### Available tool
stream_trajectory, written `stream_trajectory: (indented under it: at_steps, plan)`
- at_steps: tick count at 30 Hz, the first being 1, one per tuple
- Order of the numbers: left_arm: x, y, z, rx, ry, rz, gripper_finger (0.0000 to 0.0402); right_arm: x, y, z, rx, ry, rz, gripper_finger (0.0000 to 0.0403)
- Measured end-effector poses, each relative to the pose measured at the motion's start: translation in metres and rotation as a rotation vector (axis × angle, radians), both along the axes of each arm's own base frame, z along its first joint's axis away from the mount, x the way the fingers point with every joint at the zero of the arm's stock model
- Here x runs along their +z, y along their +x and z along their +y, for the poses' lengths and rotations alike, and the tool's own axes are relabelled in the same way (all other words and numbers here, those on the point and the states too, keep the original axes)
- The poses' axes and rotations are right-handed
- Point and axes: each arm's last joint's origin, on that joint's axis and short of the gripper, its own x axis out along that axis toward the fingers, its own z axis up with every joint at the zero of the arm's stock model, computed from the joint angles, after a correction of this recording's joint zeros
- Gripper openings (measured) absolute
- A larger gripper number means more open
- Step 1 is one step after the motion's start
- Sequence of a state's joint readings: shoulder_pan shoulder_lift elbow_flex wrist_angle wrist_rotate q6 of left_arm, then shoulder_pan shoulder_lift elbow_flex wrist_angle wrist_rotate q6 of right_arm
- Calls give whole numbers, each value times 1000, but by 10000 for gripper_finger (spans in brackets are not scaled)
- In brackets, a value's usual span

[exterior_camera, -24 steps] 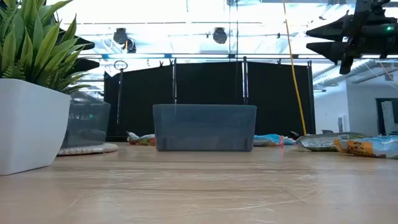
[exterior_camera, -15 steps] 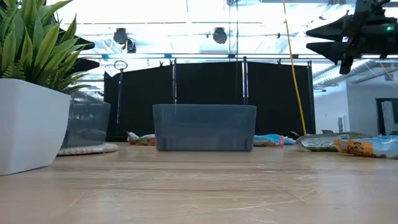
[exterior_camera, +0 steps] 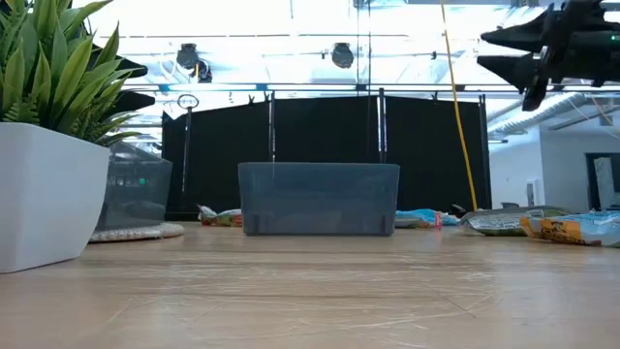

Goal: Pick and place Granola Bars by type
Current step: Put the orange granola bar into the bottom black bin

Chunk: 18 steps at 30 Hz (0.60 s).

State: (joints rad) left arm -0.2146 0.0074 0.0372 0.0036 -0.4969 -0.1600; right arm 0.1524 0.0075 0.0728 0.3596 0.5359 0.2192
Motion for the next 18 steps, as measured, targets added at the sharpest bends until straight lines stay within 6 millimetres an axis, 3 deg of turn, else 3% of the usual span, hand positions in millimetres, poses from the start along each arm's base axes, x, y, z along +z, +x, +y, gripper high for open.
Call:
stream_trajectory:
  at_steps: [2,8,14,18]
  plan:
    - [0,0,0,0,0,0,361,0,1,0,9,-19,48,181]
    - [0,0,0,0,0,0,361,41,-1,0,-20,-131,154,181]
    - [0,0,0,0,0,0,361,95,4,1,-52,-230,246,183]
    - [0,0,0,0,0,0,361,128,10,2,-41,-274,313,211]
